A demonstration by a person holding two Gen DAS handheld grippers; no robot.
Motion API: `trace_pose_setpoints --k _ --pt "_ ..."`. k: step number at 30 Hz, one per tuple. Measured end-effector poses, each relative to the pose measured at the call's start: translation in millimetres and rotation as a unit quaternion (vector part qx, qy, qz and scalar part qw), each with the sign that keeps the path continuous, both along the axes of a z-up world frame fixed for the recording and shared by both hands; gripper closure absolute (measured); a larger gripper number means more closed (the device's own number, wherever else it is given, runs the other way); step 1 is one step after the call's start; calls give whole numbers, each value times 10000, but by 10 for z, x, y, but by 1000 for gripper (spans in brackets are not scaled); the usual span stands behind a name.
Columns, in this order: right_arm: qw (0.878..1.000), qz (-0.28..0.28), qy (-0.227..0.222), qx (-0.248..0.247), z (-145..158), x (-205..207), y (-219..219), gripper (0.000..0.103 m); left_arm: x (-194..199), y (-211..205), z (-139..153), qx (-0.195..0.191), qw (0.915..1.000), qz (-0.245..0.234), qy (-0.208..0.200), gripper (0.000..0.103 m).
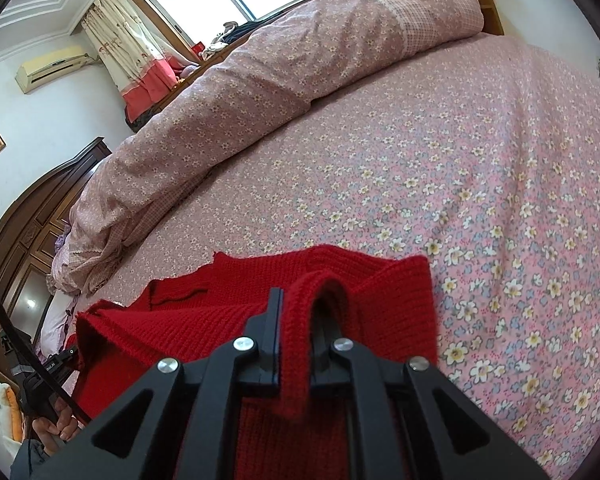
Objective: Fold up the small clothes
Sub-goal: 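Lift the hem with both tools and fold it over toward the collar, then open both tools and release the folded hem onto the cardigan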
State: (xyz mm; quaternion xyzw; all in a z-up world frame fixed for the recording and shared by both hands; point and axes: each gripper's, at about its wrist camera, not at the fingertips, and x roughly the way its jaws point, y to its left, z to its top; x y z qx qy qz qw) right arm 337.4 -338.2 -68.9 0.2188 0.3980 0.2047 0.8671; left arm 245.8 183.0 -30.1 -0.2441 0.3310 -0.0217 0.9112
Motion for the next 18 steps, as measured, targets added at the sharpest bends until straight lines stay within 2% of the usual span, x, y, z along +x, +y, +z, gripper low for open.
trace_pose_setpoints --k 6,11,14,16,18 --pt "9999 -9 46 127 -18 11 -27 93 15 11 17 -35 10000 -68 49 100" --pt "9989 -42 68 470 -37 18 -94 89 35 48 38 -200 9996 -185 122 88" --pt "9989 -32 42 464 -23 13 -95 79 38 45 59 -192 9994 -217 181 81" --pt "9989 4 -33 476 3 2 -92 63 28 43 84 -151 9994 -231 201 76" --pt "9988 7 -140 475 46 -22 -84 51 9 50 113 -145 9994 -258 201 74"
